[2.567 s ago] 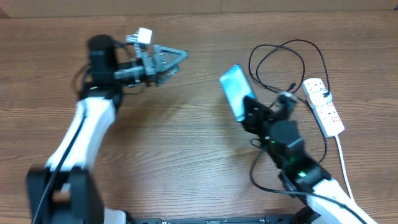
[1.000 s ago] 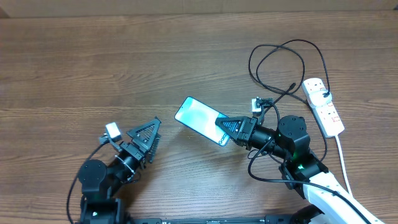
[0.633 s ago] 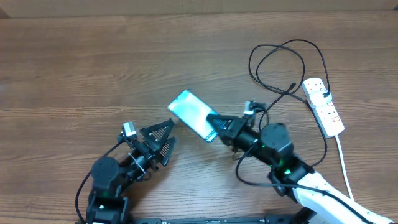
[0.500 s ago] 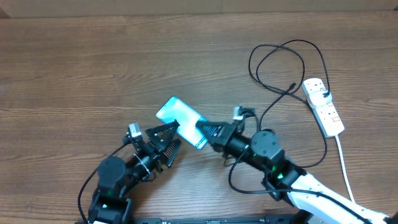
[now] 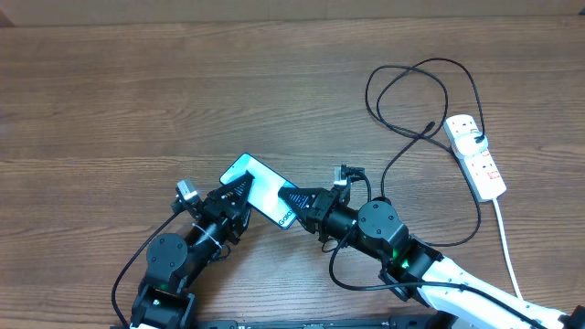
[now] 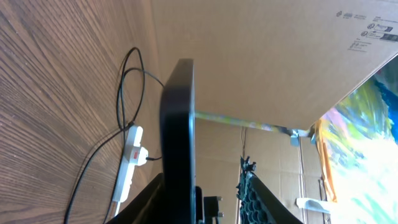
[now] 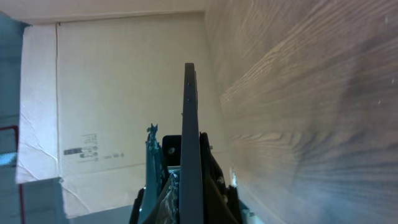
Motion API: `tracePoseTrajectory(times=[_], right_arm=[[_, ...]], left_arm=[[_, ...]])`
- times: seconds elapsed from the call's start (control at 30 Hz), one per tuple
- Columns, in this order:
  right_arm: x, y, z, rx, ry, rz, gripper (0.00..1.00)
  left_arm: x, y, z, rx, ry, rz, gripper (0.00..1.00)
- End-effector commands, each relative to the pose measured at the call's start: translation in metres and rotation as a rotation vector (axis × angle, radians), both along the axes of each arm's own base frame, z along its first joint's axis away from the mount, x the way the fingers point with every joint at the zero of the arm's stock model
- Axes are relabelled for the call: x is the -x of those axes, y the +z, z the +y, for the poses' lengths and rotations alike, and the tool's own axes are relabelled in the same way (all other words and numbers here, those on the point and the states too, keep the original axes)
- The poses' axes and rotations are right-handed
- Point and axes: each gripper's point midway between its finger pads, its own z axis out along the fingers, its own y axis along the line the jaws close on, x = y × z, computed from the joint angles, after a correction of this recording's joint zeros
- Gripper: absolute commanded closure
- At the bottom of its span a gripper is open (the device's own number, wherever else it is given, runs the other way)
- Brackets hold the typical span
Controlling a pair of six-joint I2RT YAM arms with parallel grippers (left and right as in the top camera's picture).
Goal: Plug charger to phone and switch on socket
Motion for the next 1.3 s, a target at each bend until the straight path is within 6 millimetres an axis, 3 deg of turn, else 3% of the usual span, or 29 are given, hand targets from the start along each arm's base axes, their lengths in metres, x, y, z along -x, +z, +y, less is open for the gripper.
tracePoseTrajectory(times=[0.0, 0.2, 0.4, 0.6, 0.67, 0.7, 0.73, 0.9, 0.97, 1.0, 1.03, 1.13, 1.27], right_arm=[[0.009, 0.012, 0.007, -0.074, 0.046, 0.059, 0.96], [0.019, 0.007, 0.014, -0.053, 0.061, 0.06, 0.96], [0.001, -0.001, 0.003, 0.056, -0.063, -0.059, 0.96], [-0.004, -0.001, 0.0, 0.132, -0.069, -0.172, 0.96], [-0.004, -0.001, 0.0, 0.15, -0.063, -0.198, 0.88], [-0.004, -0.001, 0.0, 0.16, -0.059, -0.213, 0.79], [-0.003, -0.002, 0.0, 0.17, -0.054, -0.225, 0.7], [0.001, -0.016, -0.001, 0.251, -0.02, -0.241, 0.44], [0.002, -0.027, -0.004, 0.287, -0.013, -0.212, 0.24], [0.002, -0.034, -0.006, 0.309, -0.014, -0.196, 0.07], [0.003, -0.04, -0.009, 0.333, -0.017, -0.18, 0.0], [-0.003, -0.061, -0.025, 0.433, -0.079, -0.134, 0.0], [-0.01, -0.084, -0.049, 0.576, -0.161, -0.111, 0.0]], left_arm=[[-0.002, -0.002, 0.002, 0.0, 0.02, 0.003, 0.68], [-0.002, -0.003, 0.002, -0.001, 0.018, 0.007, 0.69], [0.002, -0.003, -0.003, 0.001, -0.015, 0.008, 0.84], [0.004, -0.003, -0.006, 0.024, -0.036, 0.026, 0.89], [0.004, -0.003, -0.007, 0.027, -0.039, 0.027, 0.91], [0.004, -0.003, -0.007, 0.027, -0.039, 0.027, 0.96], [0.004, -0.003, -0.007, 0.026, -0.039, 0.028, 0.96], [0.004, -0.013, -0.005, 0.009, -0.028, 0.068, 0.96], [0.004, -0.032, -0.001, -0.016, -0.004, 0.142, 0.96], [0.005, -0.043, 0.002, -0.032, 0.011, 0.184, 0.96], [0.006, -0.052, 0.005, -0.048, 0.027, 0.221, 0.96], [0.009, -0.072, 0.012, -0.088, 0.055, 0.293, 0.96], [0.008, -0.075, 0.012, -0.113, 0.054, 0.291, 0.96]])
